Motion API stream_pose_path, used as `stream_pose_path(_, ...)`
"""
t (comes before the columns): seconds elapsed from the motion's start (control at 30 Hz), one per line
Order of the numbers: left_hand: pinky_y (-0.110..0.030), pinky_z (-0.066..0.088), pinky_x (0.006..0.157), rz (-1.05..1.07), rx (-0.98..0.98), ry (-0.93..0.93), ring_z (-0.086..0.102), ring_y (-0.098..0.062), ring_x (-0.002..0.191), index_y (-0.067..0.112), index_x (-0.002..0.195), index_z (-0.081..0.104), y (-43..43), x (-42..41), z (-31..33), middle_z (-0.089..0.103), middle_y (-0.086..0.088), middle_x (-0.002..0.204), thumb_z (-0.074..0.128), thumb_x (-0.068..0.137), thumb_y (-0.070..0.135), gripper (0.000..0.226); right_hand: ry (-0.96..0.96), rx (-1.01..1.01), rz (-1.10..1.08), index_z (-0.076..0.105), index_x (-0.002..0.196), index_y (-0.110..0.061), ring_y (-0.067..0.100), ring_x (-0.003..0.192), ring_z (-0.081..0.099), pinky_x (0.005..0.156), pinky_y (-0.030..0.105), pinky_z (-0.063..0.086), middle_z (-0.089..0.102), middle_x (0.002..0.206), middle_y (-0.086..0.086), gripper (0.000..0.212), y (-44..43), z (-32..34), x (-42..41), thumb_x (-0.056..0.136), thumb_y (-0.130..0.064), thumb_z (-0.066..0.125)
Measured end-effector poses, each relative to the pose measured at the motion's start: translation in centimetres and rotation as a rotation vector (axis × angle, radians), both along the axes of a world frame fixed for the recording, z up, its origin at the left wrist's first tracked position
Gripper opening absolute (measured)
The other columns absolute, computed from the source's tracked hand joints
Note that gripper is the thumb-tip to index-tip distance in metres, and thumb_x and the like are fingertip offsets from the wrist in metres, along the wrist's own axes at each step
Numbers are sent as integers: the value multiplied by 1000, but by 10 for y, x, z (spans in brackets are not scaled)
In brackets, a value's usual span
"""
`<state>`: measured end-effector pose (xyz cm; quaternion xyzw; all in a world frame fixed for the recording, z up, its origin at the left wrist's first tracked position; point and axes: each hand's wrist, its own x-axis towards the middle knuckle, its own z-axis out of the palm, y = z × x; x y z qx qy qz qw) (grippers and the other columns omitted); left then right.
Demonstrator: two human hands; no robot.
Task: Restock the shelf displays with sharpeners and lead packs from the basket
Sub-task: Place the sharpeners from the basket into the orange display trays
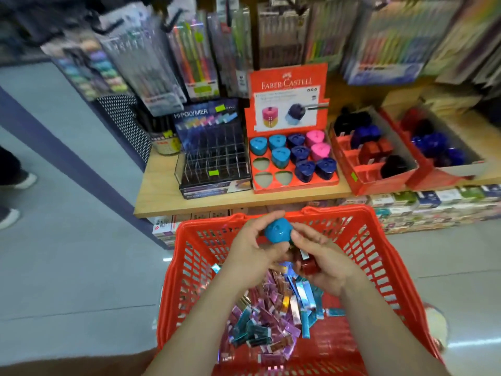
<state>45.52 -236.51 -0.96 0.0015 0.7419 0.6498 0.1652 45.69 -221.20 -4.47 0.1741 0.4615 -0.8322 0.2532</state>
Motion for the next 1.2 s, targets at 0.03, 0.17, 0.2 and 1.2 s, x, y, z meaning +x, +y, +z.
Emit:
stream_pose_path(0.03,-12,52,60,-15,-19,29,63,12,76,14,130,54,1,-4,2,52,-8,125,65,83,-8,53,21,-7,-12,71,101,-18,17,59,64,41,17,42,68,82,8,26,1,2,-3,76,-18,66)
stream_pose_path(0.17,-15,51,81,-23,-120,130,60,8,93,24,118,59,2,-26,9,64,4,113,78,76,9,49,91,-45,-84,69,103,-13,16,57,62,41,19,43,67,79,12,26,8,7,-15,78,-18,63)
stream_pose_path(0.2,-16,50,83,-39,-150,149,60,6,95,25,114,61,3,-33,10,66,7,109,79,75,11,45,102,-42,-90,69,103,-13,16,57,61,41,18,42,66,78,11,26,9,8,-19,79,-19,63)
stream_pose_path(1.2,-41,16,115,-109,-1395,673,40,-17,127,25,112,63,5,-198,-10,63,5,119,60,85,47,35,151,87,-376,66,103,-15,22,78,71,61,23,54,74,91,12,37,32,2,-79,67,-9,75)
